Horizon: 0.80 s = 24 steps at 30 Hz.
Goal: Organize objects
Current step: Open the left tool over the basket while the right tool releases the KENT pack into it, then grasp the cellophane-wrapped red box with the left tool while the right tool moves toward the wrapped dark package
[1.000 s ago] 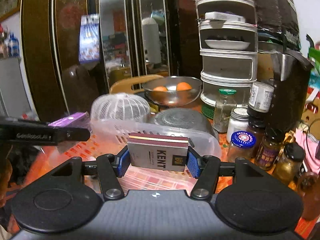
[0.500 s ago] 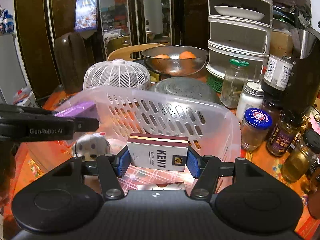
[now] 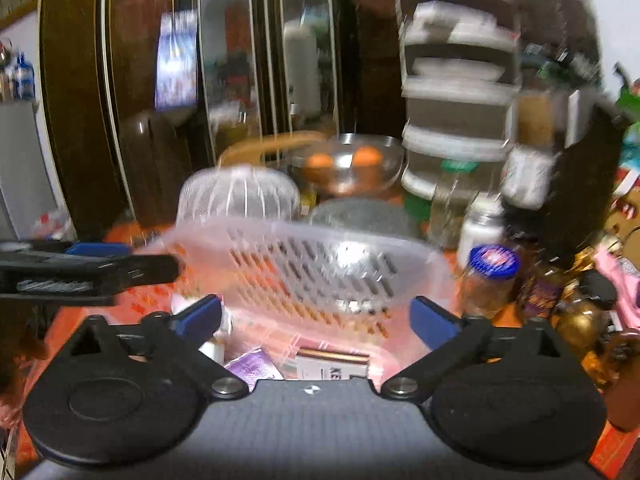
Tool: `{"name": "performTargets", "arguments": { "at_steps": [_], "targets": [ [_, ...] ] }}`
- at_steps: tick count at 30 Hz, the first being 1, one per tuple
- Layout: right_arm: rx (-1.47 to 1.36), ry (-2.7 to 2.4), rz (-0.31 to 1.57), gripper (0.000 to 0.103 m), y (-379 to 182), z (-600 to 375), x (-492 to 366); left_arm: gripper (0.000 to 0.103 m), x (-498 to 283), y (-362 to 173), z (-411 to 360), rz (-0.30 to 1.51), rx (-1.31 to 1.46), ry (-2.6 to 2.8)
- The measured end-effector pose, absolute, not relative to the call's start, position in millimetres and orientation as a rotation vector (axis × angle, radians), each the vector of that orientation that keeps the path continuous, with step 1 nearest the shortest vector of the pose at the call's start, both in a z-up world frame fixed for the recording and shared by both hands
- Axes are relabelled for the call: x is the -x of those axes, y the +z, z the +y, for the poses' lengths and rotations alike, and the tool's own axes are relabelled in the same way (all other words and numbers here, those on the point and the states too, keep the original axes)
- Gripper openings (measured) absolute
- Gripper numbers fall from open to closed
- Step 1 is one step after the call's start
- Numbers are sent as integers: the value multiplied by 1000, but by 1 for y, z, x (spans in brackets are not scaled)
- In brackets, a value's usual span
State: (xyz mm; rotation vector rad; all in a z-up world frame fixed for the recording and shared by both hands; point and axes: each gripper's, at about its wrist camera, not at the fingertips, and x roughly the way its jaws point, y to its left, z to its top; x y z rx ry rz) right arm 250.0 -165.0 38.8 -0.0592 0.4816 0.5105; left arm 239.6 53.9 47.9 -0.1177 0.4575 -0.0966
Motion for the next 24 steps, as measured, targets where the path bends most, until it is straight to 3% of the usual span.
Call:
{"name": "performTargets", "arguments": {
  "at_steps": [2,7,13,24],
  "targets": [
    [14,494,411,103,41,-183,-223,103,-199,47,58,377,135,-117],
    [-61,434,356,103,8,-219,-162,103,-139,8,62,321,150,-120],
    [-72,425,522,103,-61,-210,-149,102,-167,-57,73,559,208,-93],
    [-58,477,568,103,-83,-185,-152,98,-202,-74,48,616,53,-49]
  ]
}}
